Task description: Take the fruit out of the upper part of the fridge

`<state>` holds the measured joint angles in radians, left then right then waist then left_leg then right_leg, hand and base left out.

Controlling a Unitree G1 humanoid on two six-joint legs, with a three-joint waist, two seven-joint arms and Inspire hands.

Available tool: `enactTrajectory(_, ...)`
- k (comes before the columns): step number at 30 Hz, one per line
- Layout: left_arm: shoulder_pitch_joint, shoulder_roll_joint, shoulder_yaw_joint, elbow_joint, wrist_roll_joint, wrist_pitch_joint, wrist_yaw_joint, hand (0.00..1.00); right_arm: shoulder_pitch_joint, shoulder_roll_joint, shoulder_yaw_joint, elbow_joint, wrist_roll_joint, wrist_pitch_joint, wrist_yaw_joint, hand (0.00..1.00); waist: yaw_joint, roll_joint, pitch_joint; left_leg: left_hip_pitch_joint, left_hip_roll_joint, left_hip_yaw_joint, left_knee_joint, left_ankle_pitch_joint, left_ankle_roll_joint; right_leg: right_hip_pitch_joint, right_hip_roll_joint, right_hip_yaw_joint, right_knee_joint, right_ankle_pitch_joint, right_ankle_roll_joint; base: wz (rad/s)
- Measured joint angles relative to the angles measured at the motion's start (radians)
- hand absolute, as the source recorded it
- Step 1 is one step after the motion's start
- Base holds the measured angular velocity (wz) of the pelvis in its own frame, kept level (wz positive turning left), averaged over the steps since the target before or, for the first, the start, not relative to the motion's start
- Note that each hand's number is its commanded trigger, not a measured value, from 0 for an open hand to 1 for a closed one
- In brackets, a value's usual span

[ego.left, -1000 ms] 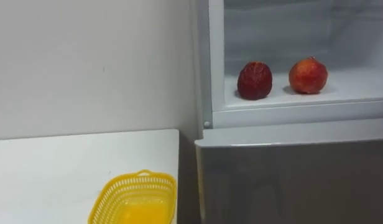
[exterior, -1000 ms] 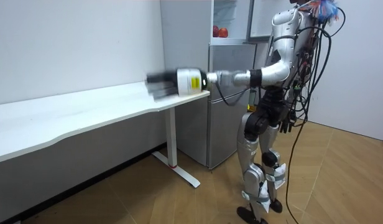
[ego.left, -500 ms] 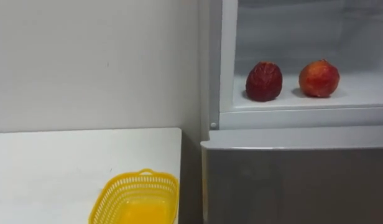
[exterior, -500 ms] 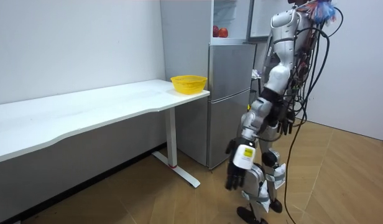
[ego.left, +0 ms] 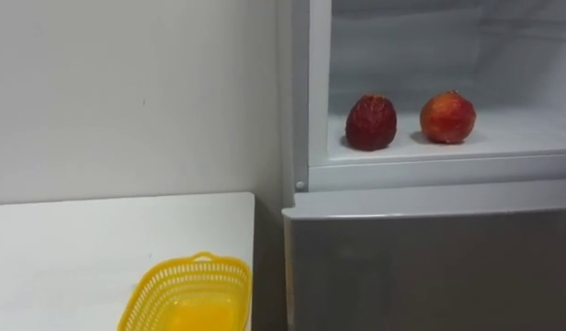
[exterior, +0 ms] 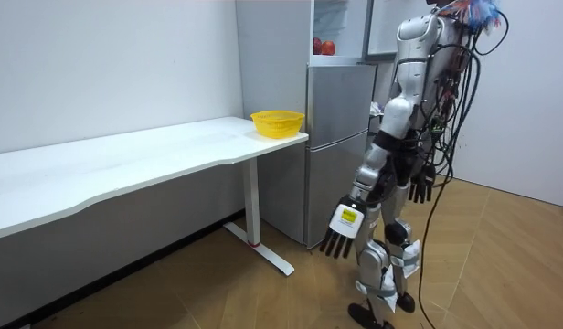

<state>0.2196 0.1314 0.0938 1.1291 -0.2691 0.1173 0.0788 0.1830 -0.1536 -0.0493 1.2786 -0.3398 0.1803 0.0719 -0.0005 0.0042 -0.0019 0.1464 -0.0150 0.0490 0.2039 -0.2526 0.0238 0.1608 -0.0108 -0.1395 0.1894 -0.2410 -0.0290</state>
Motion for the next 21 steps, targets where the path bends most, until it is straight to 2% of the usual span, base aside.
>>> enactTrajectory(4,0.0,0.009,-0.023,0.0,0.008,0.006,-0.016,0.0,-0.004,0.004,0.015,-0.005,0.015,0.007,-0.026,0.0,-0.007,-0.004,-0.0009,-0.003,0.0,0.006,-0.001,0.0,0.0,-0.005,0.0,0.002,0.0,0.0,0.0,-0.03)
enactTrajectory(7,-0.003,0.009,-0.026,-0.004,0.019,0.001,-0.02,0.0,-0.004,0.005,0.016,-0.04,0.026,-0.006,-0.058,0.0,-0.02,-0.005,0.0005,0.0,0.0,0.006,-0.006,0.0,0.0,-0.004,0.0,0.003,-0.001,0.0,0.0,0.0)
enactTrajectory(13,-0.007,0.013,-0.063,-0.006,0.02,-0.041,-0.009,0.0,0.007,0.006,0.016,-0.122,0.076,-0.05,-0.128,0.0,-0.023,0.0,0.0032,0.004,0.001,0.007,-0.007,0.0,0.0,-0.003,0.004,0.017,-0.001,0.0,0.0,0.0)
enactTrajectory(18,-0.007,0.015,-0.09,-0.011,0.046,-0.057,-0.001,0.0,0.065,0.008,0.018,-0.309,0.106,-0.075,-0.173,0.0,-0.022,0.002,0.0044,-0.004,0.004,0.025,-0.011,0.0,0.0,-0.023,0.011,0.045,0.0,0.001,0.001,-0.1)
enactTrajectory(21,-0.011,0.022,-0.123,-0.022,0.049,-0.078,0.006,0.0,0.082,0.012,0.029,-0.442,0.167,-0.106,-0.203,0.0,-0.026,0.003,0.0031,-0.033,0.007,0.036,-0.005,0.0,0.0,-0.055,0.013,0.053,0.0,0.011,0.0,-0.15)
